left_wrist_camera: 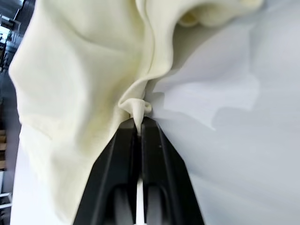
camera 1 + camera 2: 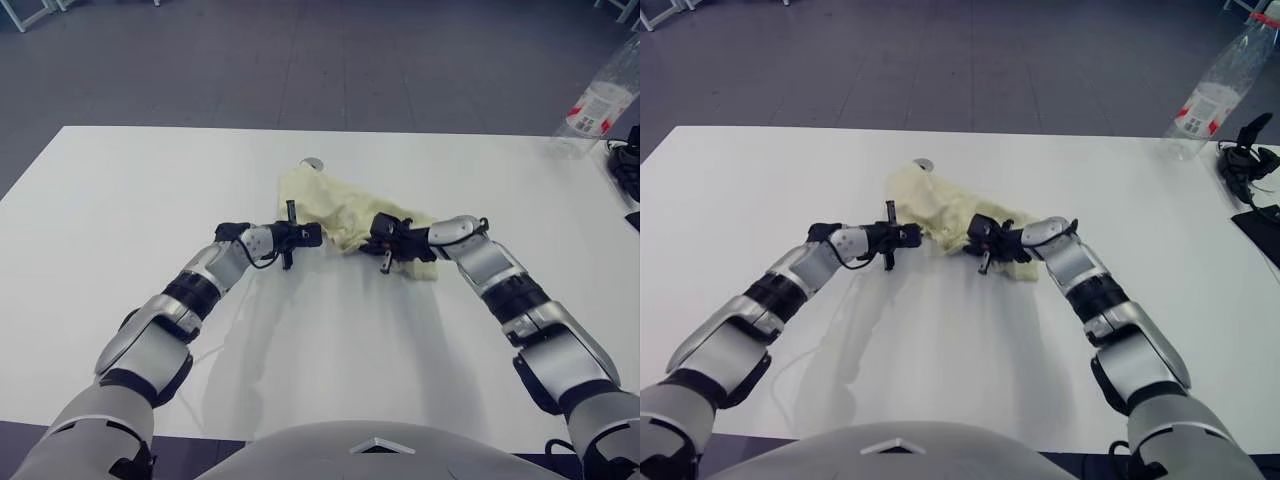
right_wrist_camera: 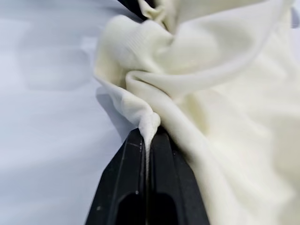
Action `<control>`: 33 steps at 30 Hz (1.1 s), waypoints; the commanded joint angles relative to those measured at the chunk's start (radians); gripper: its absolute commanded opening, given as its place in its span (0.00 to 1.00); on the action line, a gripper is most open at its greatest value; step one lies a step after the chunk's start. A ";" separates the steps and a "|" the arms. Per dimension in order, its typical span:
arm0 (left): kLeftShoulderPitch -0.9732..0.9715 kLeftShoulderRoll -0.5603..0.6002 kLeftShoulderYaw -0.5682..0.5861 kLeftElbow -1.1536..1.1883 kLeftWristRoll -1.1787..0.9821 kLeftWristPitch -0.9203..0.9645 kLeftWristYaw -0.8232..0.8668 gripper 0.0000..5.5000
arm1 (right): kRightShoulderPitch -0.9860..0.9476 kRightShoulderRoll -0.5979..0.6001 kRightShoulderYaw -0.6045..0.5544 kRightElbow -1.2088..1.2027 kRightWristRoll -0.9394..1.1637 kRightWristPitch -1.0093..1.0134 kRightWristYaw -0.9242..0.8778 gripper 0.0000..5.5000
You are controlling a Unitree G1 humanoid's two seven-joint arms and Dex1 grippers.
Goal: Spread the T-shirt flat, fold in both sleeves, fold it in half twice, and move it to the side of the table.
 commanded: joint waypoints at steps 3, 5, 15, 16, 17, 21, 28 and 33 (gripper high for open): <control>-0.257 -0.114 0.035 0.481 0.120 0.062 0.356 0.00 | -0.350 0.063 0.136 0.568 -0.390 -0.140 -0.678 0.01; -0.295 -0.112 0.061 0.501 0.112 0.032 0.397 0.00 | -0.392 0.059 0.149 0.599 -0.442 -0.175 -0.752 0.01; -0.277 -0.066 0.187 0.394 0.047 -0.326 0.274 0.00 | -0.280 -0.035 0.032 0.462 -0.450 -0.450 -0.650 0.01; -0.254 -0.025 0.199 0.334 0.037 -0.378 0.230 0.00 | -0.220 -0.074 -0.018 0.343 -0.391 -0.455 -0.564 0.01; -0.206 0.027 0.229 0.230 -0.017 -0.417 0.136 0.00 | -0.133 -0.137 -0.066 0.161 -0.328 -0.443 -0.468 0.01; 0.119 0.357 0.253 -0.398 -0.351 -0.409 -0.347 0.00 | 0.221 -0.452 -0.237 -0.523 -0.037 -0.375 -0.129 0.01; 0.730 1.001 0.270 -1.108 -0.646 -0.273 -0.545 0.00 | 0.883 -0.849 -0.594 -1.036 0.225 -0.362 0.292 0.01; 0.963 1.088 0.234 -1.241 -0.486 -0.216 -0.497 0.00 | 1.284 -0.793 -0.751 -1.212 0.145 -0.281 0.459 0.01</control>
